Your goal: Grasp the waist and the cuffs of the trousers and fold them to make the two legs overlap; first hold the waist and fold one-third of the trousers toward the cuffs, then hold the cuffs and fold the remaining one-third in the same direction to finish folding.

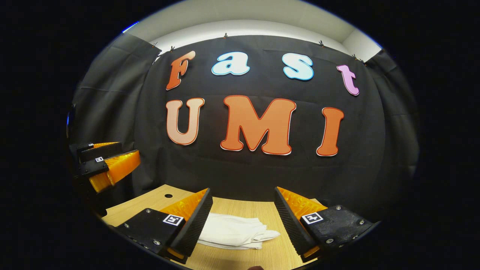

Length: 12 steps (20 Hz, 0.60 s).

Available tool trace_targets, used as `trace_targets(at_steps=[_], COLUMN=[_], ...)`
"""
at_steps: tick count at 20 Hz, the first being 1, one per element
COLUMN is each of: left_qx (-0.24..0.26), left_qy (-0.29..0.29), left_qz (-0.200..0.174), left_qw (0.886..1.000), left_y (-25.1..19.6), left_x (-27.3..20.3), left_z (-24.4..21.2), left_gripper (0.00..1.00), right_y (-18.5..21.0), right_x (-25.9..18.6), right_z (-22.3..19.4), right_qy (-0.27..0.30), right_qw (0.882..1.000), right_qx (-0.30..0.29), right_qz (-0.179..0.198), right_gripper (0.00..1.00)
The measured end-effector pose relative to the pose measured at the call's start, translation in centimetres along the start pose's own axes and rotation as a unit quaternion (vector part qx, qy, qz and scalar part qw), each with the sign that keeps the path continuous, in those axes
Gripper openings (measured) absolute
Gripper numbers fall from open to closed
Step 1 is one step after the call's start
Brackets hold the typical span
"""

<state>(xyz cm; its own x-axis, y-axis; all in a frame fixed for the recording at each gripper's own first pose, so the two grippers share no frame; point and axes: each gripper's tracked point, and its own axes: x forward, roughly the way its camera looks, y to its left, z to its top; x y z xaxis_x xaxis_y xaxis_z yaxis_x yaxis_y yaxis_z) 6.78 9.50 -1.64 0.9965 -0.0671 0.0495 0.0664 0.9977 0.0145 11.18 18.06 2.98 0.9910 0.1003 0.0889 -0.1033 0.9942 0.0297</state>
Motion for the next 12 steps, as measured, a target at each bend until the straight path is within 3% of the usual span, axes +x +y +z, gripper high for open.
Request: trace_targets(at_steps=[12], left_qx=[-0.009], left_qy=[-0.018], left_qz=[0.000], left_qw=[1.000], left_y=[0.5], left_x=[2.4], left_z=[1.3], left_gripper=[0.97], right_y=[-3.6], right_x=[-2.0], right_z=[1.7], right_qy=[-0.007], right_qw=[0.999], right_qx=[-0.003], right_qz=[-0.044], right_gripper=[0.98])
